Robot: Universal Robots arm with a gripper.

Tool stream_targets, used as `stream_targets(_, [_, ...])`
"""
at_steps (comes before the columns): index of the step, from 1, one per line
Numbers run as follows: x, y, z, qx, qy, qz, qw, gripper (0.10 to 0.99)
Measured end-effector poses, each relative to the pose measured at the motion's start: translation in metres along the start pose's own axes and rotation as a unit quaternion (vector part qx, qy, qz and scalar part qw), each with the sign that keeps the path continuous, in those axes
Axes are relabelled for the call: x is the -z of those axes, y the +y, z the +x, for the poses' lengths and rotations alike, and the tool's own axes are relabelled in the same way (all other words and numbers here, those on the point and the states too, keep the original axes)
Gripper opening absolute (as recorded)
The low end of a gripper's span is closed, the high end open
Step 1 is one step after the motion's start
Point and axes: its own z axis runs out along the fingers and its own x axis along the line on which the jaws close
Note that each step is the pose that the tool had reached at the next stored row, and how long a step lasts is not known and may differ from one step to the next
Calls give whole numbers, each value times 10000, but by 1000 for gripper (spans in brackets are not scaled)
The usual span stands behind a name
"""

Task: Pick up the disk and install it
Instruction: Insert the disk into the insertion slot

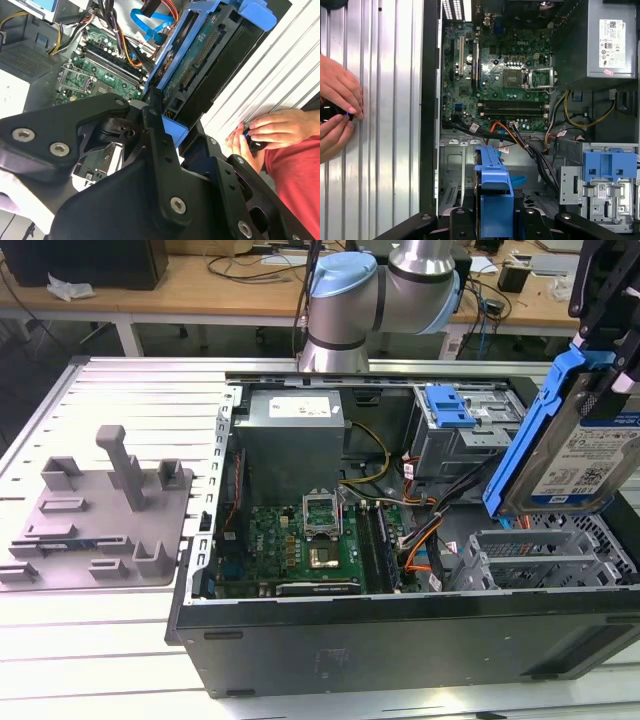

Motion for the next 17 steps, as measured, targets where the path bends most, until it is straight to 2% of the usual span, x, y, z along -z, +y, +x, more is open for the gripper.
stream_targets(6, [-15, -3, 12, -106, -1, 0, 9999, 369])
stream_targets(17, [-46, -11, 12, -109, -2, 0, 9999, 369])
